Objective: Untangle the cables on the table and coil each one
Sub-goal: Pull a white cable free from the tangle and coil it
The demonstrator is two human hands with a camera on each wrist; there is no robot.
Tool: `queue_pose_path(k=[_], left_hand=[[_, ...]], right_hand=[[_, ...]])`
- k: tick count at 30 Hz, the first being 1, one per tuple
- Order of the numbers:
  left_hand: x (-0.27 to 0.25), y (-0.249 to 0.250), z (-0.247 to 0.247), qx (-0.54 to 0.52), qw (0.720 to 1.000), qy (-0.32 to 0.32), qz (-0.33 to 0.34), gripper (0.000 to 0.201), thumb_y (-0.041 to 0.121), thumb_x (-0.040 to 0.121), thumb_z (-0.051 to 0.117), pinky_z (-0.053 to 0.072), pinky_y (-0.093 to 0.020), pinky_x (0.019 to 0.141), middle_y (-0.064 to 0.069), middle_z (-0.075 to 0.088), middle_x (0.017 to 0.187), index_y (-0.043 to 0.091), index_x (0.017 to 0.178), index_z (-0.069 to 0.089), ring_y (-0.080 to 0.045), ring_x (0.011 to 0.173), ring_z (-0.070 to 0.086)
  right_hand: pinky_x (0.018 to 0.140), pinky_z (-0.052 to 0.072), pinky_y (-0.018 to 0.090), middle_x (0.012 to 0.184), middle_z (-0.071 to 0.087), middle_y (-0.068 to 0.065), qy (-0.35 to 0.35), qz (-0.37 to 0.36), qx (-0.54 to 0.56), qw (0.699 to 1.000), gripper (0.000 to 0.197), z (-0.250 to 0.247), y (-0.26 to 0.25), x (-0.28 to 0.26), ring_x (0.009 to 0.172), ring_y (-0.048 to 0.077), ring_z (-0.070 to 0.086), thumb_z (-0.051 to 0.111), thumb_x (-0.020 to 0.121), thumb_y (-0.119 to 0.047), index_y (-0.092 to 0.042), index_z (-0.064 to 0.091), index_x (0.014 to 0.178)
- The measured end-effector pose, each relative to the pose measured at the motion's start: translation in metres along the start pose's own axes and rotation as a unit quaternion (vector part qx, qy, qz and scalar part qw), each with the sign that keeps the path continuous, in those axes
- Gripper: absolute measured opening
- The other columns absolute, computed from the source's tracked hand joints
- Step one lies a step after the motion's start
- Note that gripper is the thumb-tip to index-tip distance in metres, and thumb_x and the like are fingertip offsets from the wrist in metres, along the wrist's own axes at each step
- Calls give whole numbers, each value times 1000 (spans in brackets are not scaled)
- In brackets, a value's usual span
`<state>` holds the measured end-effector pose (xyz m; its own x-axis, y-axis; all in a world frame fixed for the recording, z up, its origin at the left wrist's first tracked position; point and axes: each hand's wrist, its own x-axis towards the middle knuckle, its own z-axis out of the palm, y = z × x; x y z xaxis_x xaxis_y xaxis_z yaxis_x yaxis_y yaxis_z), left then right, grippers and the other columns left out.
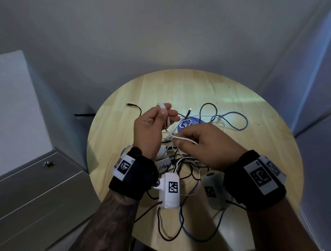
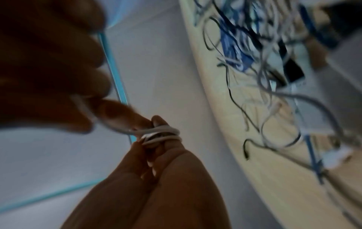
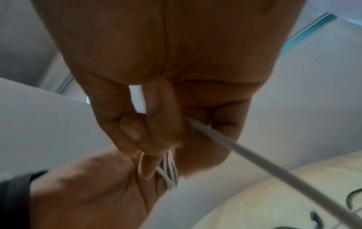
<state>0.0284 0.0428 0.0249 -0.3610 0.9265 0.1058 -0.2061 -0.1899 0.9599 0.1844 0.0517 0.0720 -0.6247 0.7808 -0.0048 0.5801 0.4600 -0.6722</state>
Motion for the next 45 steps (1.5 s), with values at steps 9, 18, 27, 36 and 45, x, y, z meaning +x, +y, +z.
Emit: queue_pose_path(k=[9,18,27,36,45], left_hand=[[-8,11,8,2,954,-247,-168,32,10,100,35,45,-30,60,-10,51,65,-5,91,62,-21,57,45],[14,22,-21,-450,873,-68,-174,25,8,99,34,54,-27,82,-1,55,81,2,102,58,-9,67,55],[17,5,-23,-68,994,91,3,16,4,99,50,56,-31,83,-6,72,89,2,101,66,-19,83,70],[-9,16,4,45,957,-256,-128,43,26,101,37,44,-30,61,-11,55,63,-4,90,65,-23,57,48],[-3,13,-2,-205,927,-219,-225,36,28,100,39,32,-22,49,6,31,45,13,68,46,-5,38,29]], right_hand=[[71,47,19,75,69,-8,224,9,140,965,12,-5,24,5,76,5,65,65,89,-14,-20,72,82],[58,43,17,57,55,-11,55,60,164,983,24,27,33,11,56,1,50,52,101,-27,-29,70,117],[61,47,23,66,65,-8,-35,13,148,988,21,3,5,-1,61,5,58,58,97,-33,-20,74,96],[68,44,15,74,69,-4,162,-34,213,963,19,-18,24,-2,69,3,61,55,99,-11,-10,71,87],[58,39,4,59,63,-23,102,-1,251,963,23,4,25,5,56,-7,57,53,100,-11,-4,73,109]])
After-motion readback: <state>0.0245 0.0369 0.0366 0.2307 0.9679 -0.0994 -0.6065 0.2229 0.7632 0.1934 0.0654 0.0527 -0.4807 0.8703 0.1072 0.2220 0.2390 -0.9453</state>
